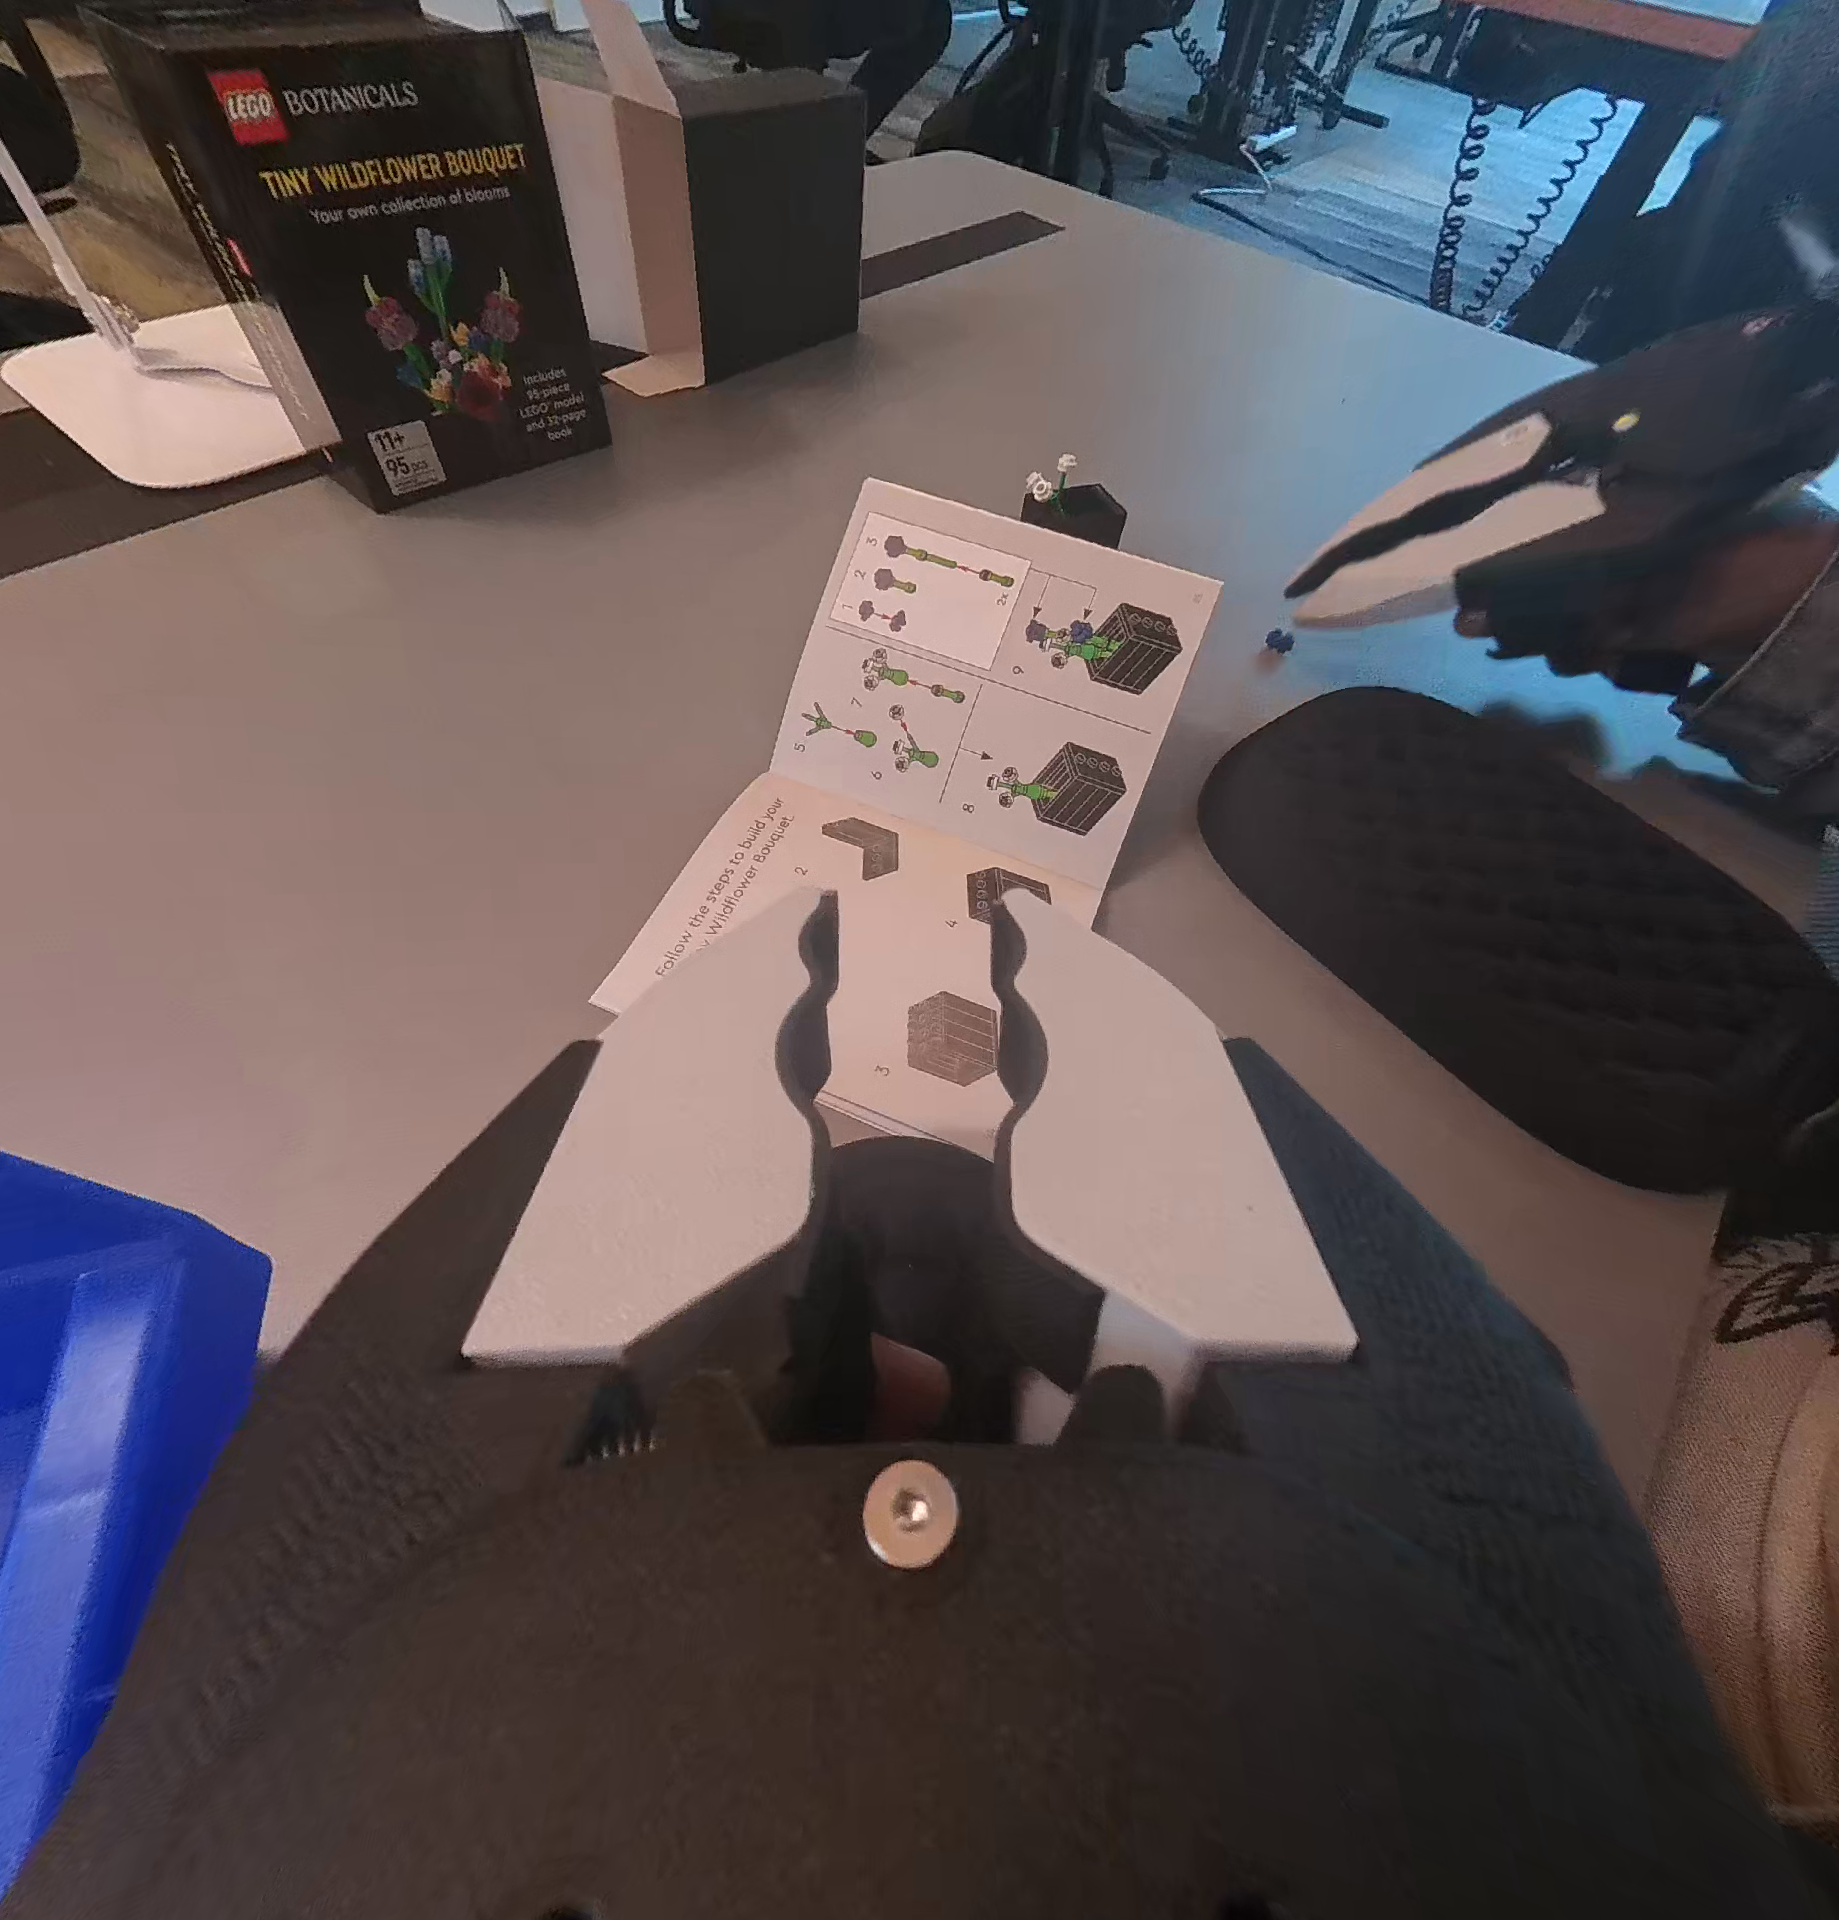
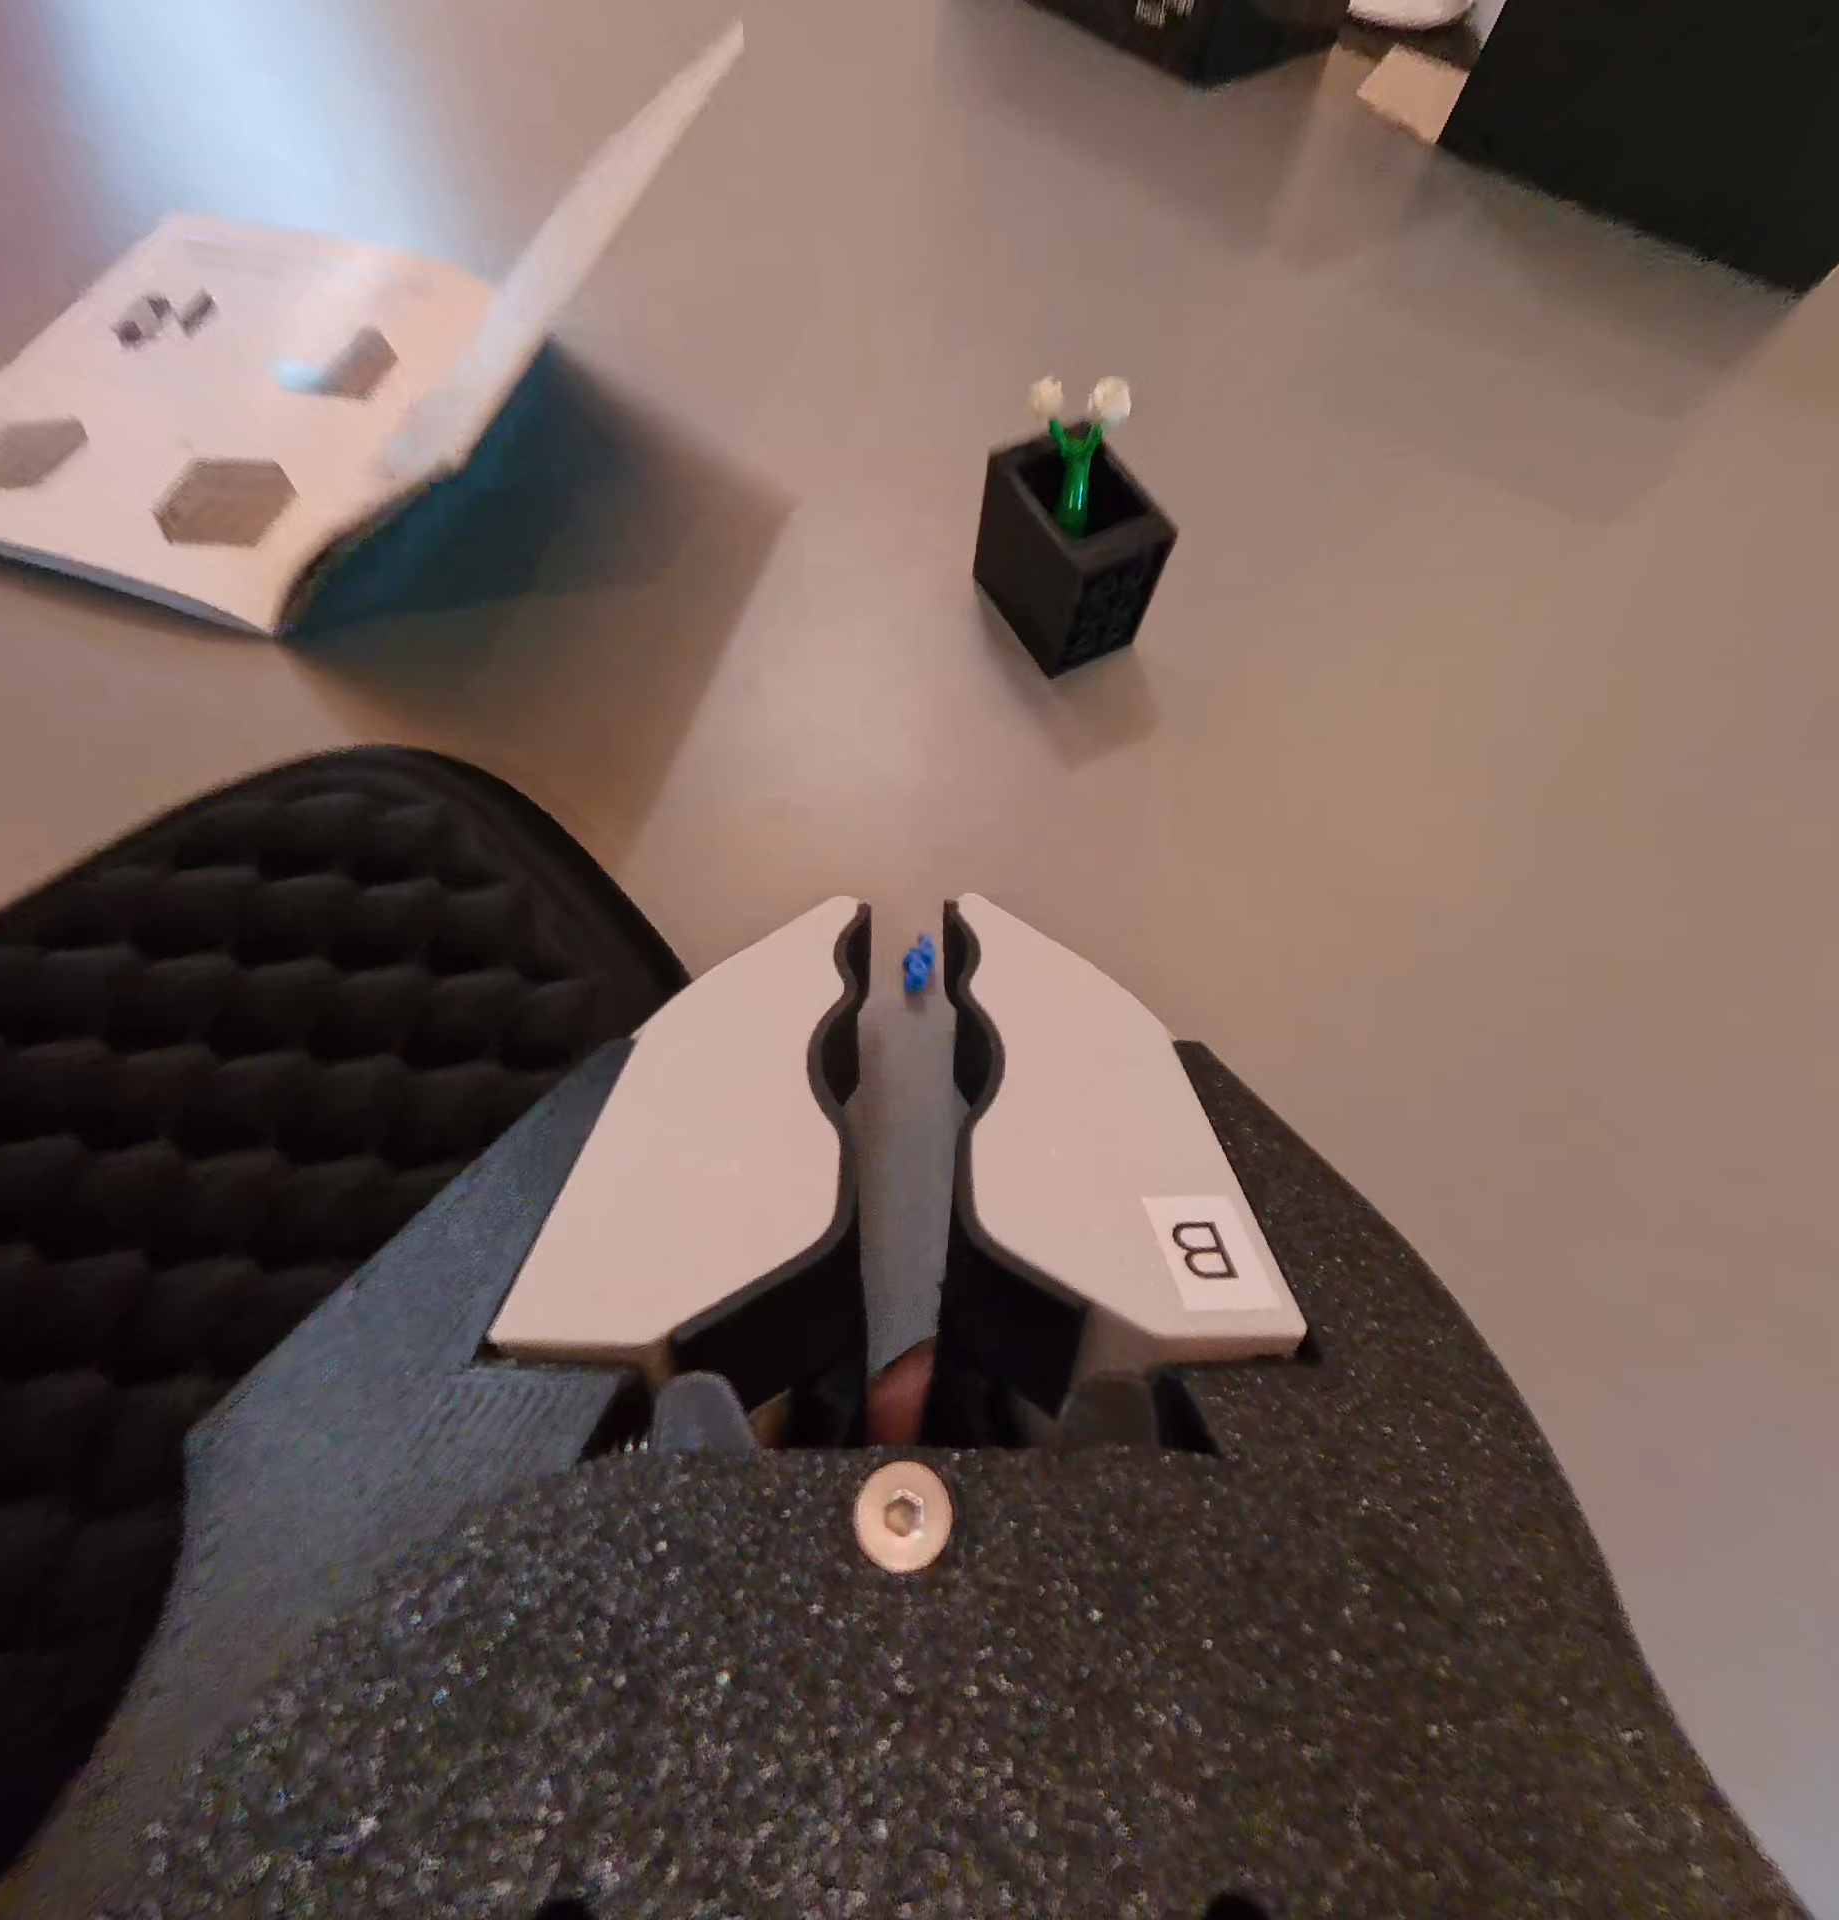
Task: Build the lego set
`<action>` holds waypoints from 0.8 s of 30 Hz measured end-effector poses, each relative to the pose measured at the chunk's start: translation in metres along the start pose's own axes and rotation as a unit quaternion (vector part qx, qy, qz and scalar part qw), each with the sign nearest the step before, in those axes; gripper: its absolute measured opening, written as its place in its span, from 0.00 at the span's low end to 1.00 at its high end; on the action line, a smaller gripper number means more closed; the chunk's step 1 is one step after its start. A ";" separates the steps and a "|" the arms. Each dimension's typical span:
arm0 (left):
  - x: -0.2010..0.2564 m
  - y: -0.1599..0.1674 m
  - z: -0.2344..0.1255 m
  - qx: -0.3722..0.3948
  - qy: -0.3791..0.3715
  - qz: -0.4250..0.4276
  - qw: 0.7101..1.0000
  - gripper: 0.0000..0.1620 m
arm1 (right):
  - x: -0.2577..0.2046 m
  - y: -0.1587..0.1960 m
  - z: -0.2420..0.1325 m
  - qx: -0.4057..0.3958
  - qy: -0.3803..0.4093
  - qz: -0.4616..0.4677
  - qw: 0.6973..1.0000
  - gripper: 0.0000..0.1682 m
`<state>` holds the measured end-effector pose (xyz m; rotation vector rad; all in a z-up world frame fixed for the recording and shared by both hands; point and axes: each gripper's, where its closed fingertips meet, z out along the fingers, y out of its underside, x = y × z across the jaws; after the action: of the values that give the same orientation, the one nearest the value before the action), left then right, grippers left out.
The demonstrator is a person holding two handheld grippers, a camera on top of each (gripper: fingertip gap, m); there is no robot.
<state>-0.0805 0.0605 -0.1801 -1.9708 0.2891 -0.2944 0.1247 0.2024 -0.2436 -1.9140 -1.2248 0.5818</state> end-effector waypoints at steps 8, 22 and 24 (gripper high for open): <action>0.002 0.005 0.022 -0.031 -0.001 0.016 0.999 0.17 | -0.072 -0.100 0.005 0.134 -0.043 -0.050 0.989 0.01; 0.005 0.021 0.049 -0.088 0.054 -0.024 0.994 0.20 | -0.083 -0.074 0.053 0.034 0.000 -0.074 0.997 0.08; 0.007 0.026 0.051 -0.102 0.060 -0.024 0.993 0.20 | -0.082 -0.072 0.054 0.031 0.003 -0.072 0.997 0.08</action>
<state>-0.0586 0.0916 -0.2237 -2.1677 0.3616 -0.4283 0.0112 0.1647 -0.2207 -1.7568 -1.3131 0.5303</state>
